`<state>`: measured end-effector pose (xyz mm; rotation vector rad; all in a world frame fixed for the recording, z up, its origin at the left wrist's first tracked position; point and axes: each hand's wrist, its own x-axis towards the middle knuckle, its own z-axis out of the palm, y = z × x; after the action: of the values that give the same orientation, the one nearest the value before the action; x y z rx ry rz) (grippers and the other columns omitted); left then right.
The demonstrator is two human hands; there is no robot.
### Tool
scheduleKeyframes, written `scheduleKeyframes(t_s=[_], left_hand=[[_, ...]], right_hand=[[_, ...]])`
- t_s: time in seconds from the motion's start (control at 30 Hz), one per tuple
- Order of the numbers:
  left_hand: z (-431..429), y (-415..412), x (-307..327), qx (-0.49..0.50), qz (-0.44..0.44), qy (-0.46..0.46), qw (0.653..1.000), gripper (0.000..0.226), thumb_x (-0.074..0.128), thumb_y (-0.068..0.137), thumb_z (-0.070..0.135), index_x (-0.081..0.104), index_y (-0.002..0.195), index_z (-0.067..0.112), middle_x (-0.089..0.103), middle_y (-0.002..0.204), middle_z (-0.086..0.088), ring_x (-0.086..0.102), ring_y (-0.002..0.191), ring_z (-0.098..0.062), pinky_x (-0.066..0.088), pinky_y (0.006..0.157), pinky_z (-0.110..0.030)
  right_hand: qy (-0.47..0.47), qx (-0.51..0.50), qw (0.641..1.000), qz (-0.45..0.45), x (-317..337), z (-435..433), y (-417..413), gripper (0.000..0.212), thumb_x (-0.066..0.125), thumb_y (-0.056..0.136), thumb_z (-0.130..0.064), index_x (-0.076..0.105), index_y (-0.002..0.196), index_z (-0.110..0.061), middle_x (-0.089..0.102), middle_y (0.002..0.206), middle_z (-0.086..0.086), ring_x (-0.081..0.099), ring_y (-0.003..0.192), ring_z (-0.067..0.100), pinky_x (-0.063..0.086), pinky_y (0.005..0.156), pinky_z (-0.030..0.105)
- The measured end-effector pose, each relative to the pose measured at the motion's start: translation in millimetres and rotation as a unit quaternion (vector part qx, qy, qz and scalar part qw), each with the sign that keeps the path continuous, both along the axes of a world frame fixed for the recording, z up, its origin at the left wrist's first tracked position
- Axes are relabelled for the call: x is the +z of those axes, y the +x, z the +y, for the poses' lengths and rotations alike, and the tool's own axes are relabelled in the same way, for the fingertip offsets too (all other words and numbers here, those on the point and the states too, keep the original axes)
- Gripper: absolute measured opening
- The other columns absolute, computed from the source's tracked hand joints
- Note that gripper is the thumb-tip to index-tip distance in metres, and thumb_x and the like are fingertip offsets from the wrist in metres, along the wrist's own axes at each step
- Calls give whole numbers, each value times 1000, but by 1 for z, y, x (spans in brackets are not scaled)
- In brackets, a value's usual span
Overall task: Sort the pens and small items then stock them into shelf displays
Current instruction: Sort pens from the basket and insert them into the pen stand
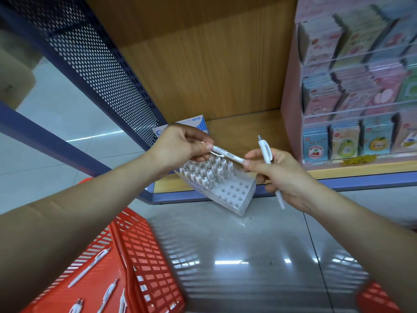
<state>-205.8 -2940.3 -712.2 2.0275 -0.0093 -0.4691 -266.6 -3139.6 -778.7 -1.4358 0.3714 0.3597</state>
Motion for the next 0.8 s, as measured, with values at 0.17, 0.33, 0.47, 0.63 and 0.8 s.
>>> scheduleKeyframes(t_s=[0.17,0.33,0.47,0.63,0.8], left_hand=[[10,8,5,-22,-81,115,990,8,73,79,2,72,78,10,70,60,-3,69,62,-18,60,67,-28],[12,4,1,-86,-119,199,969,9,77,77,9,75,78,17,72,66,-5,68,60,-14,59,72,-35],[8,2,0,-134,-157,250,946,6,77,76,15,76,78,21,71,66,3,65,60,-7,56,68,-26],[6,-3,-9,-193,-212,318,904,10,74,80,23,77,87,18,71,74,7,64,70,-5,52,72,-26],[2,-7,-18,-244,-253,352,868,11,69,82,25,75,90,19,73,83,5,66,79,-13,50,72,-26]], right_hand=[[39,-95,992,77,-1,-7,9,20,50,94,-16,62,108,-10,60,86,8,43,58,13,32,46,24],[99,-70,990,68,1,-6,6,23,43,101,-16,59,117,-13,57,82,10,49,53,16,35,44,22],[88,-42,993,72,1,-5,6,23,49,100,-25,58,121,-18,56,75,8,40,46,11,25,39,19],[122,-47,988,82,0,-3,6,29,42,97,-14,62,114,-2,56,73,9,41,52,13,31,43,22],[118,-40,990,65,-2,-3,5,26,43,97,-6,66,108,0,52,73,8,45,57,14,36,48,23]])
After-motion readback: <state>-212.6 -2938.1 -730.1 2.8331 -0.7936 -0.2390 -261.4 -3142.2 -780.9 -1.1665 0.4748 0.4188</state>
